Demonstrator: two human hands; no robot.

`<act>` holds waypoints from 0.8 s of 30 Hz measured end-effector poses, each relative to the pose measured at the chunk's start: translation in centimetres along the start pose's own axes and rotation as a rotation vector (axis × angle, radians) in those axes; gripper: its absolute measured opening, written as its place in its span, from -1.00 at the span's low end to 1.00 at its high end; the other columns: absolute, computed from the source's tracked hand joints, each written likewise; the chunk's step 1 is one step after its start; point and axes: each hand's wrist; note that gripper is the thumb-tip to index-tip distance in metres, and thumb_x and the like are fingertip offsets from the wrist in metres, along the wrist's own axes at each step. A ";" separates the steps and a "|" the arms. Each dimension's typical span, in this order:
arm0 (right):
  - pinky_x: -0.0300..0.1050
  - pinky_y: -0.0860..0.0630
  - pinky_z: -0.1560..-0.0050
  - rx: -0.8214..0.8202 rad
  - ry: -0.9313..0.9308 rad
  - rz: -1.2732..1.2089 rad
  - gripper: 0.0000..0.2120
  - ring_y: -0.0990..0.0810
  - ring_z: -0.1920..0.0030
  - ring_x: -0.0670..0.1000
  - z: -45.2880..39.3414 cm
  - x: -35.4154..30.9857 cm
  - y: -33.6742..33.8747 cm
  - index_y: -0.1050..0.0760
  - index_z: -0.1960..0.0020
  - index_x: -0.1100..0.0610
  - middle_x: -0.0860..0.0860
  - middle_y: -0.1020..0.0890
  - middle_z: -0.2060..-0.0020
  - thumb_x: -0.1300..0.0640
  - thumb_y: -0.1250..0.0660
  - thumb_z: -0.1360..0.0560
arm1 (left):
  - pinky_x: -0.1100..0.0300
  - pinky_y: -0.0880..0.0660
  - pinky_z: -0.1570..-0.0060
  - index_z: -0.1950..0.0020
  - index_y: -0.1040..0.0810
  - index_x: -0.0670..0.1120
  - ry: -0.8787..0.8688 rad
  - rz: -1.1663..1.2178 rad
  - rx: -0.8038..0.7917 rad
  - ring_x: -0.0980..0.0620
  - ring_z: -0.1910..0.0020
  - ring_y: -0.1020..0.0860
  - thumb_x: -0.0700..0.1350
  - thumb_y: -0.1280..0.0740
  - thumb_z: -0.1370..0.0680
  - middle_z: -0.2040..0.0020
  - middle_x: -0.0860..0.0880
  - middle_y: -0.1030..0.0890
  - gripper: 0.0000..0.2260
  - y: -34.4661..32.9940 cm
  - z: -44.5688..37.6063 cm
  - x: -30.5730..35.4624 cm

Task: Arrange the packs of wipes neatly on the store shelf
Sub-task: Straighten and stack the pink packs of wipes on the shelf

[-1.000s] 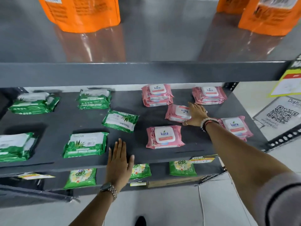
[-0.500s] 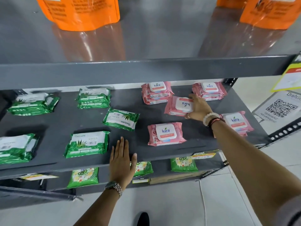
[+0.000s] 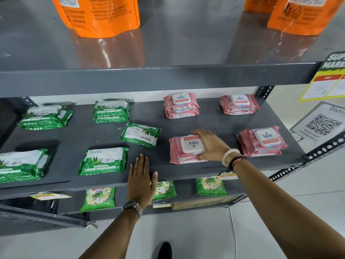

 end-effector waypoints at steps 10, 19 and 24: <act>0.13 -0.38 -0.36 -0.088 0.023 0.009 -0.18 -0.42 -0.34 0.13 -0.6 -1.5 0.8 -0.20 -0.45 0.07 0.07 -0.43 -0.38 0.03 -0.50 -0.29 | -0.09 -0.13 -0.42 -0.45 -0.28 -0.25 -0.001 0.015 0.013 -0.16 -0.46 -0.22 0.07 -0.03 -0.57 -0.47 -0.24 -0.28 -0.44 0.0 -0.1 0.0; 0.08 -0.50 -0.07 0.143 -0.425 0.091 -0.21 -0.54 -0.16 0.23 -1.3 -4.7 -0.4 -0.29 -0.31 0.21 0.14 -0.46 -0.23 -0.35 -0.30 -0.34 | -0.10 -0.13 -0.43 -0.46 -0.24 -0.25 -0.006 -0.031 0.000 -0.15 -0.47 -0.20 0.08 0.01 -0.59 -0.48 -0.22 -0.25 -0.44 -0.2 -0.1 -0.1; 0.17 -0.44 -0.22 0.088 -0.482 0.087 -0.25 -0.41 -0.33 0.28 -1.2 -5.2 0.2 -0.14 -0.45 0.19 0.18 -0.29 -0.39 -0.31 -0.13 -0.48 | -0.12 -0.15 -0.42 -0.46 -0.25 -0.25 -0.007 -0.017 -0.001 -0.17 -0.46 -0.20 0.09 0.01 -0.59 -0.48 -0.23 -0.25 -0.44 0.0 -0.1 -0.1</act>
Point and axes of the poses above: each hand's wrist, its own z-axis away from the middle knuckle, its own y-axis out of the back of the hand, x = y × z
